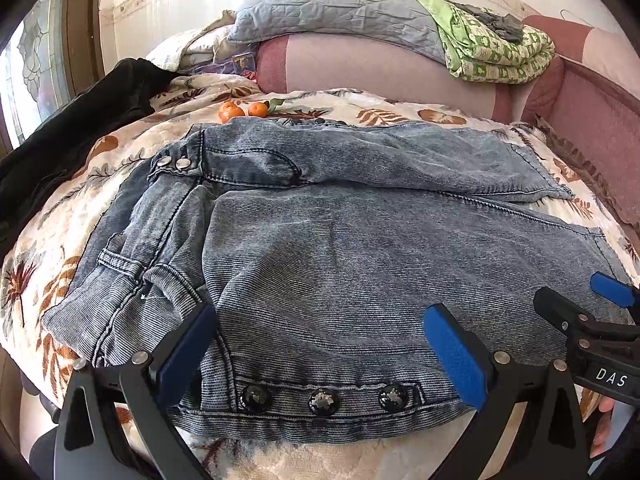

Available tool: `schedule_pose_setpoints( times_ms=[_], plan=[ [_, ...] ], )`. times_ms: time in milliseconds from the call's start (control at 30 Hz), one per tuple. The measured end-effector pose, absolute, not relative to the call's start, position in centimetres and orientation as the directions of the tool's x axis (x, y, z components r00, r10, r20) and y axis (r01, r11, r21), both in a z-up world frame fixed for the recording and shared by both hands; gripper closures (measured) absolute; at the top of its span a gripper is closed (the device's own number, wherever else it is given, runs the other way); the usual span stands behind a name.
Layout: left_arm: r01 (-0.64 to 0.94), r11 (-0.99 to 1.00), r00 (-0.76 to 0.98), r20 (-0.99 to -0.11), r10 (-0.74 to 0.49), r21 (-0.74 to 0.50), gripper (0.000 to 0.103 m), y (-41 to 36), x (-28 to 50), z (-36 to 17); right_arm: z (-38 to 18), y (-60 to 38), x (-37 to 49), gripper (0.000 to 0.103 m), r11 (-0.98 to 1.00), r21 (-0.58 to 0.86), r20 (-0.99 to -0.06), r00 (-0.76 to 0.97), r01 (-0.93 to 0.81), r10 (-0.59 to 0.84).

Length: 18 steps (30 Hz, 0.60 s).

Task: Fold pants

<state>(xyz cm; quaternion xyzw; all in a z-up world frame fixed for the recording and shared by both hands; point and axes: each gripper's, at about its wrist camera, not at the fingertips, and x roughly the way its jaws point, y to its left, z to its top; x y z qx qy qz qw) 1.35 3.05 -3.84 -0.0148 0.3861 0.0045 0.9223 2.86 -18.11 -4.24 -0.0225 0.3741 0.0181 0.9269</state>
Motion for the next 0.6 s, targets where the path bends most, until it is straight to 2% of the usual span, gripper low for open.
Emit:
schedule_pose_setpoints(
  times_ms=[367,600],
  plan=[
    [-0.020,0.997,0.699,-0.714,-0.036,-0.070,0.000,3.65,1.35,-3.57,-4.45,-18.01,2.83,0.000,0.998,-0.040,-0.698,0.716,-0.053,0.010],
    [-0.020,0.993,0.696,-0.715,-0.069,-0.115,0.000,4.10,1.33,-3.33,-4.10,-18.32,2.78,0.000,0.999,0.002,-0.689,0.723,-0.055,0.041]
  ],
)
